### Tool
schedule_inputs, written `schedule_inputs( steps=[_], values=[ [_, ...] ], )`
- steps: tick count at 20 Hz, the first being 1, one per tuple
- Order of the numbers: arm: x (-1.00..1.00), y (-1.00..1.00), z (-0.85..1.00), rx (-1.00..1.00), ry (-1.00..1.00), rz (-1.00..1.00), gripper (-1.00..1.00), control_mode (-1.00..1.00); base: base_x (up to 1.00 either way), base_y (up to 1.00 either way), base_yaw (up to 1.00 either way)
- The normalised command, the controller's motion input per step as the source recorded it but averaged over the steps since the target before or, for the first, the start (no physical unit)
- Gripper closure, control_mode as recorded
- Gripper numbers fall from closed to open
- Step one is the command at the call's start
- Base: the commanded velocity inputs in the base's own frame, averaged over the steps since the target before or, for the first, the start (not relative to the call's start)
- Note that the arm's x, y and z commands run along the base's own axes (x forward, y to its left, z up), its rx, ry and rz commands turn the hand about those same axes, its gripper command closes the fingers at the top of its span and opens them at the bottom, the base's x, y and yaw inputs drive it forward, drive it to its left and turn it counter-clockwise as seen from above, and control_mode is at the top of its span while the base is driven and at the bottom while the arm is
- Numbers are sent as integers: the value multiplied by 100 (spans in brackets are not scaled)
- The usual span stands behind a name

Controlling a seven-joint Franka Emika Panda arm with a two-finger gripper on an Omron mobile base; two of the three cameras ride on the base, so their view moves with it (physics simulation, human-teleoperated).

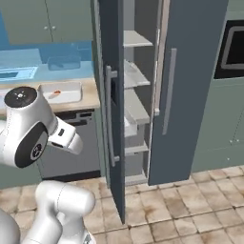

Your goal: Take the carrot and lime out of the freezer and place them in the tupperware container on the counter. Then put the tupperware containing the vegetables back in the freezer.

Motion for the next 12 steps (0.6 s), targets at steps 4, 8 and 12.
schedule_inputs(
  steps=[4, 8, 12],
  values=[
    [0, 0, 0, 0, 0, 0, -100, 100, 17, -100, 26],
    [0, 0, 0, 0, 0, 0, -100, 100, 13, -100, 27],
    [0, 0, 0, 0, 0, 0, -100, 100, 12, -89, 29]
  ],
)
